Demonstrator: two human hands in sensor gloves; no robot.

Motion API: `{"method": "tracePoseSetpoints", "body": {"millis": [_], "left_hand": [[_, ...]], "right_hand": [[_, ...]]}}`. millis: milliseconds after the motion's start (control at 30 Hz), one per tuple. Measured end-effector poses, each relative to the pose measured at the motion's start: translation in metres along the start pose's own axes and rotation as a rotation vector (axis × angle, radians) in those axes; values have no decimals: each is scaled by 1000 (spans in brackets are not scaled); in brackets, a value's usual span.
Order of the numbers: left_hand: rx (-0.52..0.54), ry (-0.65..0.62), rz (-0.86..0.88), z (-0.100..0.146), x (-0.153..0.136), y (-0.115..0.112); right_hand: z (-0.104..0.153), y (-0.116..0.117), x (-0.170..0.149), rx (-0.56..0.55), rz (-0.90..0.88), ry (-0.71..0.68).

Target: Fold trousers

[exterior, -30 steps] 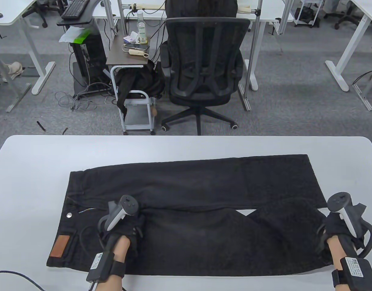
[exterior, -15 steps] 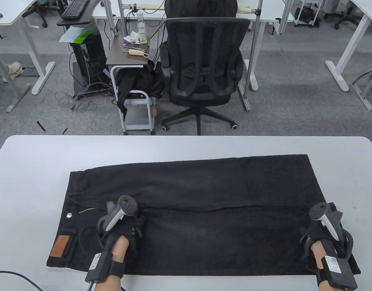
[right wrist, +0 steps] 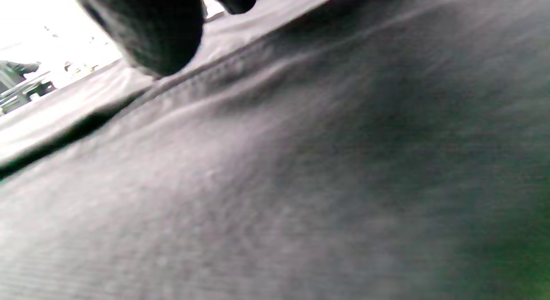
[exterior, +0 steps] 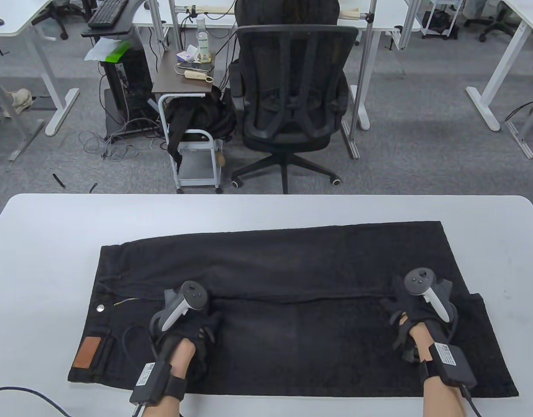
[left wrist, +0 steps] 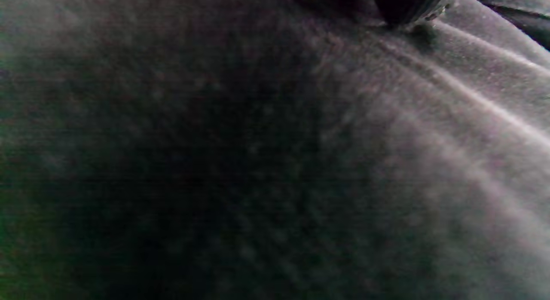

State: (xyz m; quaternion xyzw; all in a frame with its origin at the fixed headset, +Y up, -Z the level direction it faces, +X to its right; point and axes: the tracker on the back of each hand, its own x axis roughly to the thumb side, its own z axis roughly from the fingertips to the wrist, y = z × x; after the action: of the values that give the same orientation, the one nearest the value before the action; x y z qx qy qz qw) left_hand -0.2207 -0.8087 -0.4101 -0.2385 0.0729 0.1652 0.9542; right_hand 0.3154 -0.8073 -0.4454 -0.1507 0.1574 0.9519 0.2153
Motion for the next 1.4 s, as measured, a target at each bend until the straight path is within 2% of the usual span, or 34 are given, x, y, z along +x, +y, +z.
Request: {"method": "tracePoseSetpoints", "body": {"millis": [67, 167, 300, 433, 500, 567, 667, 800, 967, 1067, 1133, 1233, 1300, 1333, 1400], "left_hand": [[12, -12, -3, -4, -6, 2], [17, -9, 34, -9, -12, 5], [32, -15, 7, -9, -8, 5], [77, -42, -105, 2, 5, 11], [88, -99, -107, 10, 17, 13], [82, -167, -104, 19, 33, 13], [38, -286, -144, 36, 64, 5], [-90, -408, -195, 52, 98, -21], [-284, -467, -264, 61, 119, -57], [-394, -398, -358, 64, 121, -69], [-365, -407, -393, 65, 122, -73], [-381, -392, -420, 66, 122, -78], [-381, -392, -412, 66, 122, -78], [-383, -392, -414, 66, 122, -78], [-398, -388, -405, 66, 121, -78]], "right_hand": [[-7, 8, -3, 56, 56, 59], [-10, 6, -9, 11, 87, 93], [-12, 3, -13, 16, 86, 140], [-9, -1, -6, -3, 193, 205], [-1, -2, 2, -55, 193, 139], [6, -4, 11, -49, 184, 77], [28, 0, 37, -20, 114, -126], [69, 22, 78, 81, 118, -420], [111, 65, 111, 200, 239, -630], [125, 87, 118, 271, 315, -677], [133, 102, 121, 310, 366, -705], [140, 112, 122, 317, 473, -709], [142, 112, 121, 336, 465, -718], [142, 114, 120, 403, 459, -700], [144, 117, 118, 421, 461, -669]]}}
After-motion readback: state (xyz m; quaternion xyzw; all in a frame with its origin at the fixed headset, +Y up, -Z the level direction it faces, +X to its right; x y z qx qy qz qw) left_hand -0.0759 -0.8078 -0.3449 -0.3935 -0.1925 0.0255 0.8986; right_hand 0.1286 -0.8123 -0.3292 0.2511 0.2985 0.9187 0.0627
